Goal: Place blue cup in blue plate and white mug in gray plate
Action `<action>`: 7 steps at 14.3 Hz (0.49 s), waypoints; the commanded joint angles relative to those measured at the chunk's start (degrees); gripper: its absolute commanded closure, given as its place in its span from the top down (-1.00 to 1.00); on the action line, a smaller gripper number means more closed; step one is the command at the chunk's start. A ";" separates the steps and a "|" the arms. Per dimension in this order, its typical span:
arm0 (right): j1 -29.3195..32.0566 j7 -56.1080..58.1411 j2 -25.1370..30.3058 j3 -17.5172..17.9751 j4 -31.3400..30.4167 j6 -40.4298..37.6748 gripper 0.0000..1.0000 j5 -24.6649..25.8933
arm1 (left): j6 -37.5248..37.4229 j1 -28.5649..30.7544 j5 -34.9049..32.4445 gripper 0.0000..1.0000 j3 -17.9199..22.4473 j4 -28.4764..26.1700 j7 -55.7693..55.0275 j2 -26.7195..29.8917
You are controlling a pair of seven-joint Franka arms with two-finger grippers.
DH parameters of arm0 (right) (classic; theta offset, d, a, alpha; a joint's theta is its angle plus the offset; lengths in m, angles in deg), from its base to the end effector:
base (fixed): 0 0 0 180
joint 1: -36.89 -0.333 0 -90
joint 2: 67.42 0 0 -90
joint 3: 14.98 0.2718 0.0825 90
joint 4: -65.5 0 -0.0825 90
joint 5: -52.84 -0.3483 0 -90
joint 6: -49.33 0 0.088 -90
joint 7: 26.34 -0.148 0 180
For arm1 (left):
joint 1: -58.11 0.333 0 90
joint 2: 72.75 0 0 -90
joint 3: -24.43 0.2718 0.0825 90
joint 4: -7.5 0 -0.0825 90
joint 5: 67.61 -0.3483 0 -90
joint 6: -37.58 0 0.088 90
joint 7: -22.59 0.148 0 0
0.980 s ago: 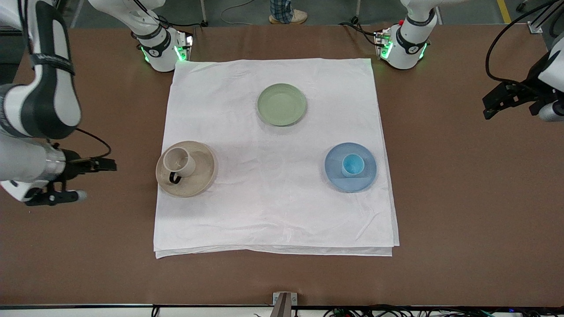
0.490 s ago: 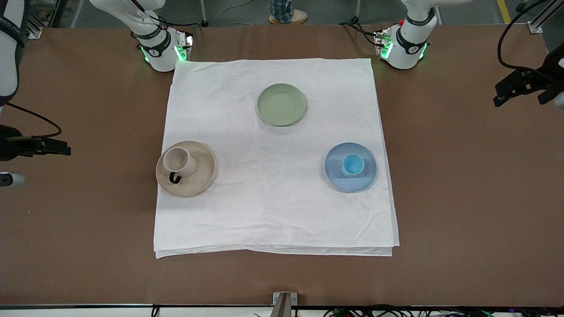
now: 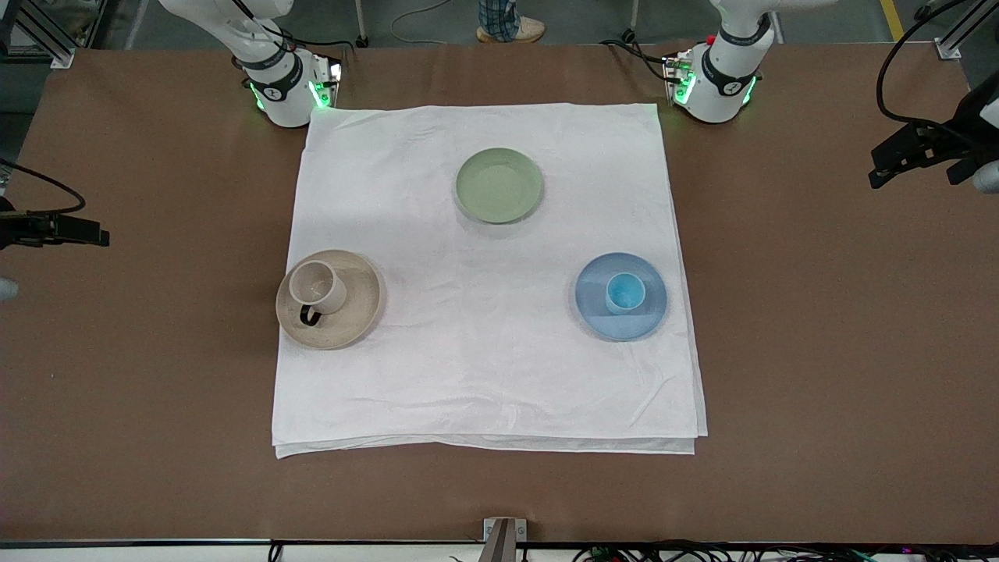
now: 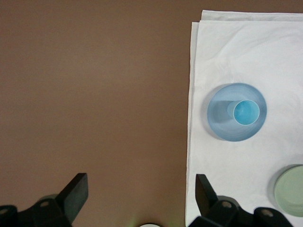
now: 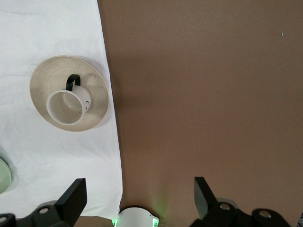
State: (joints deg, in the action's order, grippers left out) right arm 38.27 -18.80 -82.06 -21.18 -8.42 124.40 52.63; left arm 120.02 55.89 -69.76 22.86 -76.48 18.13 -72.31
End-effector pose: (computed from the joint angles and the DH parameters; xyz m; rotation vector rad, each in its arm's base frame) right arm 0.5416 -0.0649 0.5026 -3.1129 -0.0002 0.3676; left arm 0.5016 -0.0273 0.5770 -3.1026 -0.0253 0.0255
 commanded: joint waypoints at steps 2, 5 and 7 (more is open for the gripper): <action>1.09 0.55 16.82 1.54 -19.76 8.51 1.00 -0.06 | 0.00 -0.41 0.91 1.00 0.08 -1.80 0.33 1.41; -0.31 0.99 19.29 1.54 -20.04 7.99 1.00 0.73 | -0.09 -0.50 0.91 1.00 -0.63 -1.80 0.85 1.41; -1.02 0.90 20.35 1.54 -20.47 7.81 1.00 1.88 | -0.61 -0.42 0.91 1.00 -1.50 -1.89 1.03 1.32</action>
State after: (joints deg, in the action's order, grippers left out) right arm 37.90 -18.28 -64.04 -19.98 -25.87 130.76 53.21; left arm 119.98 55.35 -69.75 22.07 -77.15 18.21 -72.31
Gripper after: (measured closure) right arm 0.000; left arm 0.000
